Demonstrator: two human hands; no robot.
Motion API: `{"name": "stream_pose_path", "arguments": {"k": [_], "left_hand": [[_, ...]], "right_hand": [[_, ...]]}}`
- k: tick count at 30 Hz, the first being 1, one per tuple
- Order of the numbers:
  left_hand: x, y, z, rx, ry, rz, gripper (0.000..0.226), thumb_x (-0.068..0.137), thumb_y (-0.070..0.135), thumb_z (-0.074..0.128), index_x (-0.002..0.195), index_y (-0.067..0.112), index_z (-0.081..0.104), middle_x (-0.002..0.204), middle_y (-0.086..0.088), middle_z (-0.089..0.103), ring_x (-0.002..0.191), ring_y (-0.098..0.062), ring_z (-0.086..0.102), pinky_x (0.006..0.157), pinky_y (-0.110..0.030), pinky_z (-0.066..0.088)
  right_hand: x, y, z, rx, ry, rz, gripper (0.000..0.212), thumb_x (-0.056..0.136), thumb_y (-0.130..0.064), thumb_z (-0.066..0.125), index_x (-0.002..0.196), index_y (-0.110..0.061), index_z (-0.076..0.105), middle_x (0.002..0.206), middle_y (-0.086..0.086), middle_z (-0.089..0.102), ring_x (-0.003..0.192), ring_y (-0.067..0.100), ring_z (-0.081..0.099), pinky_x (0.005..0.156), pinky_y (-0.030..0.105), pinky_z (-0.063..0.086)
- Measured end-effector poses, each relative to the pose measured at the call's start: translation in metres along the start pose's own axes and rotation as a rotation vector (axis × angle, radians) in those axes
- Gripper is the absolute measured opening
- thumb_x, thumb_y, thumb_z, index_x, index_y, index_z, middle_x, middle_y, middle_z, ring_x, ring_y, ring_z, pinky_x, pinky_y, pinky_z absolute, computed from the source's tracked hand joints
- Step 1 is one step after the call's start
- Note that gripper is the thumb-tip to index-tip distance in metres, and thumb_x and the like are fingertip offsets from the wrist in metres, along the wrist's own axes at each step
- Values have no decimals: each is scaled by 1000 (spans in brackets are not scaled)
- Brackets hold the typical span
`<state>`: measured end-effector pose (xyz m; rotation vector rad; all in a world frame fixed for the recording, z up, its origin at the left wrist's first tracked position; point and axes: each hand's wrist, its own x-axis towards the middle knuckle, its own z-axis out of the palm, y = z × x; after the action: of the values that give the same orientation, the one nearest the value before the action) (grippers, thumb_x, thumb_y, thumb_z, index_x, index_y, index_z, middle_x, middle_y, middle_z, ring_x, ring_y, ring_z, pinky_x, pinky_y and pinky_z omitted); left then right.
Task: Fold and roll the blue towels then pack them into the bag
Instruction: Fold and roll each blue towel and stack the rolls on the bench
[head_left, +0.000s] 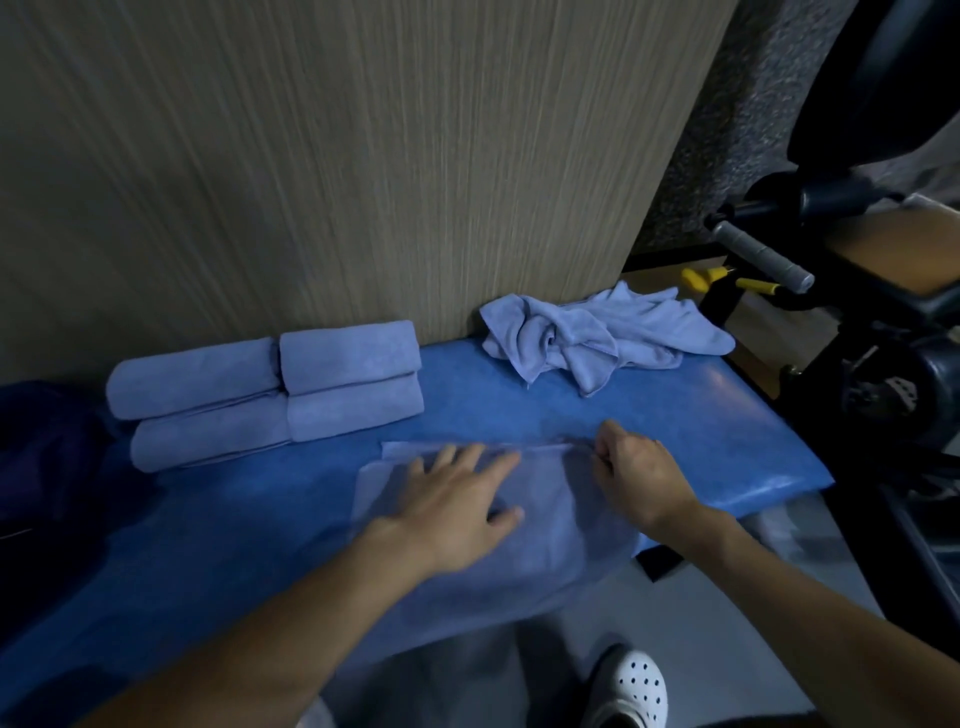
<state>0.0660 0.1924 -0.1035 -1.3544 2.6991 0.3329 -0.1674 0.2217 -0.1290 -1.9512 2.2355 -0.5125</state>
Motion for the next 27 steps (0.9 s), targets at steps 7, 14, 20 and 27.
{"name": "stream_pose_path", "arguments": {"k": [7,14,20,27], "left_hand": [[0,-60,-6,37,44,-142,39,96,41,48,129,22,49,128,2,47,120,-21,43,98,-40,35],[3,-96,6,-250,94,-11,17,88,32,69,86,26,53,95,13,49,93,-9,49,83,-27,42],[12,-99,8,-303,135,-5,12,86,21,73,82,22,61,91,11,51,89,-8,51,78,-20,38],[16,-106,7,-343,95,2,23,85,22,76,73,28,58,90,9,50,81,-3,51,72,-12,35]], "right_hand": [[-9,26,-4,230,-36,29,12,81,-1,63,87,-9,55,82,8,64,77,28,59,67,38,47],[-12,30,-3,172,22,10,33,81,-6,71,67,-22,47,86,2,52,85,22,47,76,30,34],[-8,27,-4,224,-7,94,46,77,0,72,54,-20,39,60,-2,45,76,19,43,60,24,25],[-8,34,-10,383,-8,245,25,81,-10,73,62,-11,57,55,-4,48,59,17,45,52,18,33]]}}
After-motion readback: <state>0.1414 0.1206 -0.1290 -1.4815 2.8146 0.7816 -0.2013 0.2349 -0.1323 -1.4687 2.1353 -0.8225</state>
